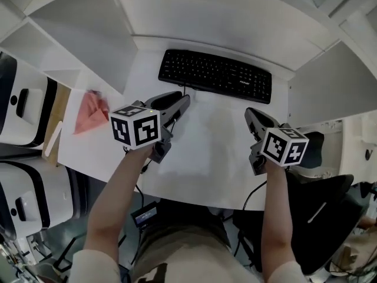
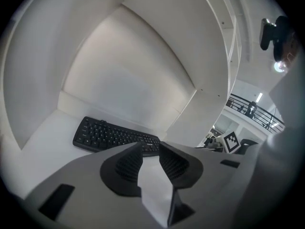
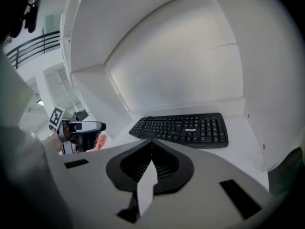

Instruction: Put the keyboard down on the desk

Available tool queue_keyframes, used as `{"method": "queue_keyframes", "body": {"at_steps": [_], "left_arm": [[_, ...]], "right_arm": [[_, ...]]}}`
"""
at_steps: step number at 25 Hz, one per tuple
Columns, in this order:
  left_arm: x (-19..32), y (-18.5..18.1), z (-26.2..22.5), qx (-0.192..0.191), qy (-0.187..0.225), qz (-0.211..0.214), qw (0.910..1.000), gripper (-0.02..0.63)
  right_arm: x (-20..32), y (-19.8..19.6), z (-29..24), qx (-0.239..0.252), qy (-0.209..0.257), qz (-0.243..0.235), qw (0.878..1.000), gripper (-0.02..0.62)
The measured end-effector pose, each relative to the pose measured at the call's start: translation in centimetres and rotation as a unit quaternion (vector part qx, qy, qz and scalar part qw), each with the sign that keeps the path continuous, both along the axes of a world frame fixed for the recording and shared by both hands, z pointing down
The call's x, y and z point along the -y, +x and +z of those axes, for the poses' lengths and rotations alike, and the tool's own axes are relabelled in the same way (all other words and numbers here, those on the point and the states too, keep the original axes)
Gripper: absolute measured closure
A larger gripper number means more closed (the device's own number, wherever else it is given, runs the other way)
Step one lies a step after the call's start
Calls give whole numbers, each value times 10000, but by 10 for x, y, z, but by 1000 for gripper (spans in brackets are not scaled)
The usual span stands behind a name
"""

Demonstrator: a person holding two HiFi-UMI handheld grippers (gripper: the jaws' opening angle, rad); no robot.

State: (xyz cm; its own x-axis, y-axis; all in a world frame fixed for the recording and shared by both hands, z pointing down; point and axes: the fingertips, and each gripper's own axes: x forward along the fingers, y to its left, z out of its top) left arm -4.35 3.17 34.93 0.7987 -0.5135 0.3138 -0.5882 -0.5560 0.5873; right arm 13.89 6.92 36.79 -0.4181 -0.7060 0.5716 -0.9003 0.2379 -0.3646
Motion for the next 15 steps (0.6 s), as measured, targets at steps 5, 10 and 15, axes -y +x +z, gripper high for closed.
{"method": "queue_keyframes", "body": {"at_steps": [5,10,15], "left_arm": [[-25,4,-25,47,256,217,9994,588],[-51,6,-30,233,341,363,9985,592],[-79,-9,-43,278,444,397,9978,592]], "right_arm": [[-15,-47,-18,363,120,-675,9970,571],[-34,-89,-31,431,184,-1386,9892,571],[-48,-124,-45,747,255,-1597,9840,571]]}}
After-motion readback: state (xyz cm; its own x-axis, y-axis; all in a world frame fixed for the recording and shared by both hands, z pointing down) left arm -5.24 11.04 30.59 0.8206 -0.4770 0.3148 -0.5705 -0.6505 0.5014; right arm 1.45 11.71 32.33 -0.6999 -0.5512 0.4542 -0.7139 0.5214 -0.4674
